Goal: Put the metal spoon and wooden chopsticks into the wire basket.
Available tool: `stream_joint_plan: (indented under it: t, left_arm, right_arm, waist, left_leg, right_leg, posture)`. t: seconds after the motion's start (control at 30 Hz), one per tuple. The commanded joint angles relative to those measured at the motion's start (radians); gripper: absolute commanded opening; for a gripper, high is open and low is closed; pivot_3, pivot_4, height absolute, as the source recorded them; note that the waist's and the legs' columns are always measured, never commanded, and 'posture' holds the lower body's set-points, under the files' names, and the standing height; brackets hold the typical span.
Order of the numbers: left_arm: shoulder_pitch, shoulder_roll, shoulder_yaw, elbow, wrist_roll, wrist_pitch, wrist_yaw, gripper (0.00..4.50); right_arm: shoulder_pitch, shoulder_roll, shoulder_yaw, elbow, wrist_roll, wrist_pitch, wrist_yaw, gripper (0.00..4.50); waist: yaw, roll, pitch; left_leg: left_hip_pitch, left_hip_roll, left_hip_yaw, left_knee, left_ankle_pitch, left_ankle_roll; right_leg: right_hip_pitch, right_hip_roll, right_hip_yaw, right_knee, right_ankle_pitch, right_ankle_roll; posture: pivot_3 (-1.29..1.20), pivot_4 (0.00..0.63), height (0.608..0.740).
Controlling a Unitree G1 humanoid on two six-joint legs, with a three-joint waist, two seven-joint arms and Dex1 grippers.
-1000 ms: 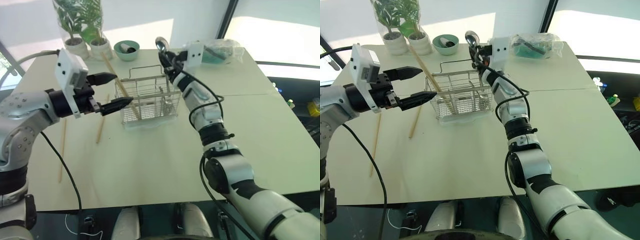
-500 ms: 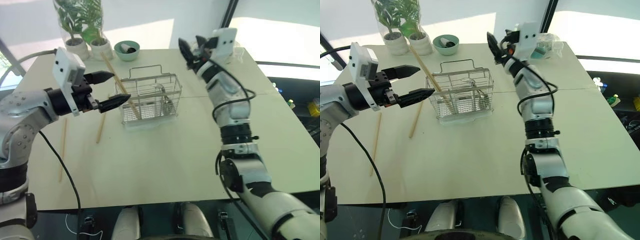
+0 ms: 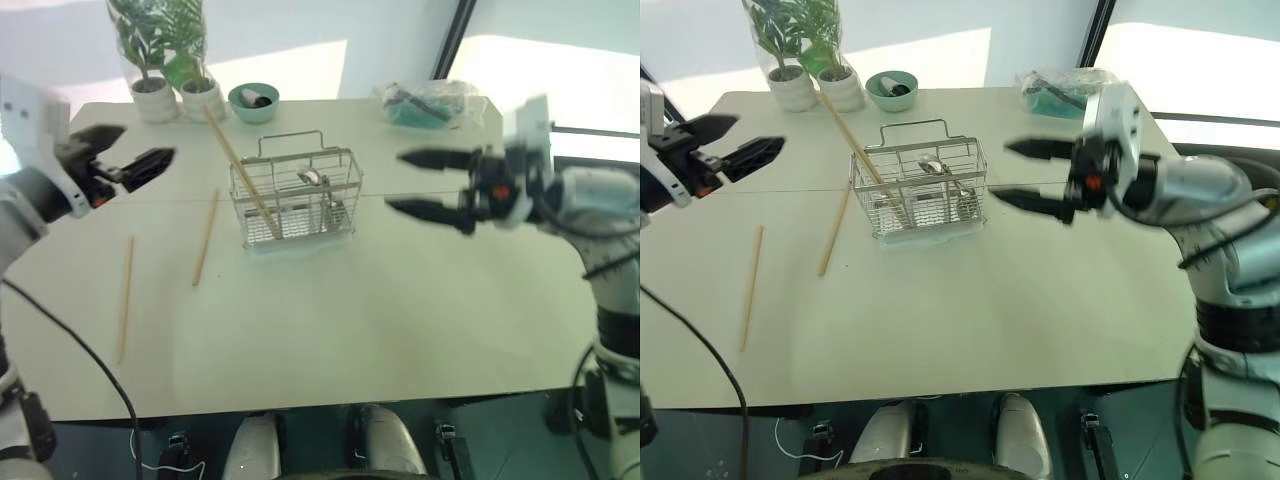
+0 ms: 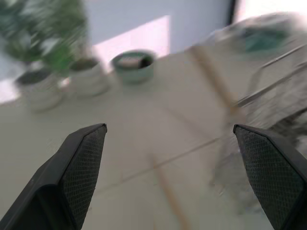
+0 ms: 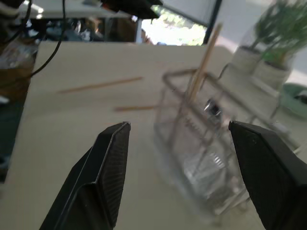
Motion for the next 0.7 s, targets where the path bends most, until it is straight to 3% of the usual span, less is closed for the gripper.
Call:
stream_joint_plan:
  t: [0.03, 0.2, 0.37, 0.7]
  left_arm:
    - [-0.015, -0.042, 0.004, 0.063, 0.076, 0.123, 0.144, 4.5]
    - [-0.064, -0.118, -0.036, 0.208, 0.134, 0.17, 0.197, 4.5]
    - [-0.161, -0.156, -0.124, 0.411, 0.199, 0.153, 0.185, 4.5]
    - [-0.31, -0.221, -0.282, 0.747, 0.321, 0.045, 0.1, 4.5]
  right_arm:
    - [0.038, 0.006, 0.0, -0.043, -0.011, -0.015, -0.026, 3.38]
    - [0.127, 0.006, 0.023, -0.082, -0.043, -0.054, -0.025, 3.38]
    - [0.134, 0.026, 0.034, -0.092, -0.045, -0.051, -0.054, 3.38]
    - [0.151, 0.036, 0.031, -0.131, -0.027, -0.028, -0.086, 3.38]
  waist:
    - [0.001, -0.001, 0.001]
    - [0.017, -0.008, 0.001]
    - [0.027, -0.01, 0.0]
    - [0.025, -0.011, -0.001]
  left_leg:
    - [0.001, 0.0, 0.0, 0.0, 0.0, 0.0]
    - [0.001, 0.0, 0.0, 0.0, 0.0, -0.001]
    - [-0.008, -0.001, 0.001, 0.002, 0.0, -0.001]
    - [-0.008, -0.001, 0.001, 0.003, 0.0, -0.001]
  right_leg:
    - [0.0, 0.0, 0.0, 0.0, 0.0, 0.0]
    - [-0.003, -0.001, 0.0, -0.001, 0.002, -0.004]
    - [-0.007, -0.002, 0.0, 0.0, 0.004, -0.002]
    - [-0.006, -0.002, -0.001, 0.001, 0.004, -0.002]
  posture:
    - [0.0, 0.15, 0.717]
    - [0.0, 0.15, 0.717]
    - [0.0, 0.15, 0.717]
    - [0.0, 0.15, 0.717]
